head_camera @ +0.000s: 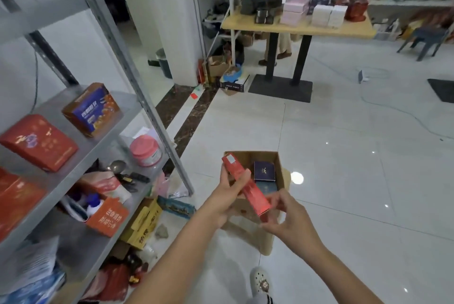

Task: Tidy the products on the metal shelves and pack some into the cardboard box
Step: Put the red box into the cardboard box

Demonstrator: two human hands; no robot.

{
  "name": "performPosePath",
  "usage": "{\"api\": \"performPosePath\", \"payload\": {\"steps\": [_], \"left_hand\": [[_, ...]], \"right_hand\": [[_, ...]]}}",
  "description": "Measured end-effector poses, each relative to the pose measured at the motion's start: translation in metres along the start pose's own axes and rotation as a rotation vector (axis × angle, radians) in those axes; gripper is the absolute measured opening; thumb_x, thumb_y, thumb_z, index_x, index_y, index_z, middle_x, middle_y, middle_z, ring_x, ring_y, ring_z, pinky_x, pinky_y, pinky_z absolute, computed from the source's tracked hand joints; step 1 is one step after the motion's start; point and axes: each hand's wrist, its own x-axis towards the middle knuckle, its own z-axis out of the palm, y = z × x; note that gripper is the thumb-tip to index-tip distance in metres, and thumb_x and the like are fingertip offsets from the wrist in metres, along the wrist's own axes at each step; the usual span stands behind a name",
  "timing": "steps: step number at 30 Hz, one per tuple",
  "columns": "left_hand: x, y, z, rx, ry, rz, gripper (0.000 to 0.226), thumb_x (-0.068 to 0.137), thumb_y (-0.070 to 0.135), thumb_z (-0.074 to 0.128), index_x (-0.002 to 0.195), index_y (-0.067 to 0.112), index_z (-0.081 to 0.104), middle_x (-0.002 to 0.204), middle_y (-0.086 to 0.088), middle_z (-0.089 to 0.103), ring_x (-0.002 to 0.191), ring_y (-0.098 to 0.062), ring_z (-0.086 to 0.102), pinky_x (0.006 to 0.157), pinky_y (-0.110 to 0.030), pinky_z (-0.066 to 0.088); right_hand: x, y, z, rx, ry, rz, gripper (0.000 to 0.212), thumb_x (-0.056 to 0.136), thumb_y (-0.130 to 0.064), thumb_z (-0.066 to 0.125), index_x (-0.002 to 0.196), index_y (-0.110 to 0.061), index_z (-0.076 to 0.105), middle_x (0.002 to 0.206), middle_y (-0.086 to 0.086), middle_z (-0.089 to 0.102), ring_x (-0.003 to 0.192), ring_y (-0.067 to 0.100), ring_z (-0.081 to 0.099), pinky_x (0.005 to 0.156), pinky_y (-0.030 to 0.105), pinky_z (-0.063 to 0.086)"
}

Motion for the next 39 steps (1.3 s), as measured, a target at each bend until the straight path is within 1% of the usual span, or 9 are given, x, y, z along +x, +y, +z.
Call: {"api": "performPosePath", "payload": {"steps": [4,6,9,13,17,23,30,34,39], "left_hand": [[0.063,0.008,0.018,-0.083,0.038,-0.006,0.067,0.088,0.008,0.070,0.143,0.030,0.039,0.125,-0.008,0.063,0.107,-0.024,0.063,0.079,-0.035,0.057],[0.088,0.008,0.019,-0.070,0.082,0.038,0.068,0.088,-0.007,0.062,0.142,0.027,0.040,0.129,-0.009,0.060,0.107,-0.021,0.062,0.075,-0.028,0.056],[0.119,0.005,0.018,-0.083,0.113,0.058,0.070,0.087,-0.011,0.060,0.142,0.027,0.040,0.126,-0.010,0.061,0.105,-0.020,0.061,0.075,-0.027,0.056],[0.168,-0.014,0.015,-0.084,0.157,0.019,0.075,0.087,-0.007,0.064,0.143,0.035,0.037,0.130,-0.011,0.060,0.116,-0.030,0.060,0.094,-0.047,0.053],[0.222,-0.040,0.022,-0.079,0.129,-0.066,0.075,0.084,-0.003,0.067,0.140,0.038,0.038,0.132,-0.006,0.060,0.118,-0.027,0.060,0.098,-0.047,0.051],[0.296,-0.091,0.035,0.003,0.049,-0.172,0.083,0.078,0.017,0.071,0.149,0.033,0.031,0.139,0.000,0.055,0.126,-0.021,0.054,0.108,-0.048,0.043],[0.336,-0.114,0.046,0.005,-0.022,-0.227,0.069,0.096,0.009,0.058,0.151,0.037,0.026,0.138,0.005,0.053,0.124,-0.014,0.052,0.097,-0.028,0.048],[0.339,-0.113,0.055,0.019,-0.029,-0.258,0.070,0.097,0.012,0.057,0.153,0.036,0.021,0.145,-0.001,0.048,0.130,-0.021,0.048,0.107,-0.039,0.043],[0.339,-0.115,0.061,0.024,-0.079,-0.231,0.074,0.101,0.017,0.051,0.153,0.045,0.007,0.150,0.005,0.040,0.134,-0.016,0.042,0.106,-0.033,0.039]], "right_hand": [[0.056,0.025,-0.003,-0.176,-0.096,-0.159,0.043,0.072,-0.031,0.079,0.082,-0.034,0.037,0.098,-0.008,0.051,0.086,0.009,0.053,0.070,0.015,0.042],[0.083,0.051,-0.003,-0.220,-0.215,-0.181,0.035,0.078,-0.034,0.074,0.101,-0.031,0.048,0.115,-0.012,0.049,0.104,0.009,0.052,0.078,0.007,0.038],[0.121,0.098,-0.002,-0.299,-0.214,-0.140,0.066,0.085,-0.043,0.069,0.142,-0.024,0.040,0.151,-0.015,0.026,0.140,0.006,0.025,0.111,0.019,0.027],[0.171,0.157,0.002,-0.315,-0.074,0.078,0.080,0.093,-0.066,0.032,0.155,-0.019,0.011,0.162,-0.001,0.012,0.147,0.019,0.018,0.117,0.040,0.027],[0.198,0.203,0.018,-0.243,0.018,0.242,0.101,0.080,-0.083,0.002,0.155,-0.016,-0.004,0.162,-0.004,-0.003,0.148,0.015,0.006,0.115,0.022,0.003],[0.209,0.263,0.055,-0.253,-0.008,0.275,0.092,0.087,-0.078,0.008,0.155,-0.018,-0.004,0.162,-0.008,-0.007,0.143,-0.005,-0.010,0.122,0.034,0.008],[0.205,0.282,0.068,-0.213,0.017,0.206,0.081,0.096,-0.063,0.021,0.155,-0.011,0.002,0.163,-0.001,0.005,0.149,0.007,0.006,0.121,0.043,0.017],[0.204,0.282,0.070,-0.052,0.076,0.170,0.082,0.096,-0.065,0.021,0.155,-0.016,-0.008,0.163,-0.011,-0.001,0.149,0.007,0.008,0.120,0.038,0.021],[0.204,0.281,0.071,0.060,0.114,0.128,0.085,0.095,-0.064,0.030,0.155,-0.016,-0.008,0.164,-0.004,0.003,0.149,0.013,0.011,0.117,0.044,0.027]]}}
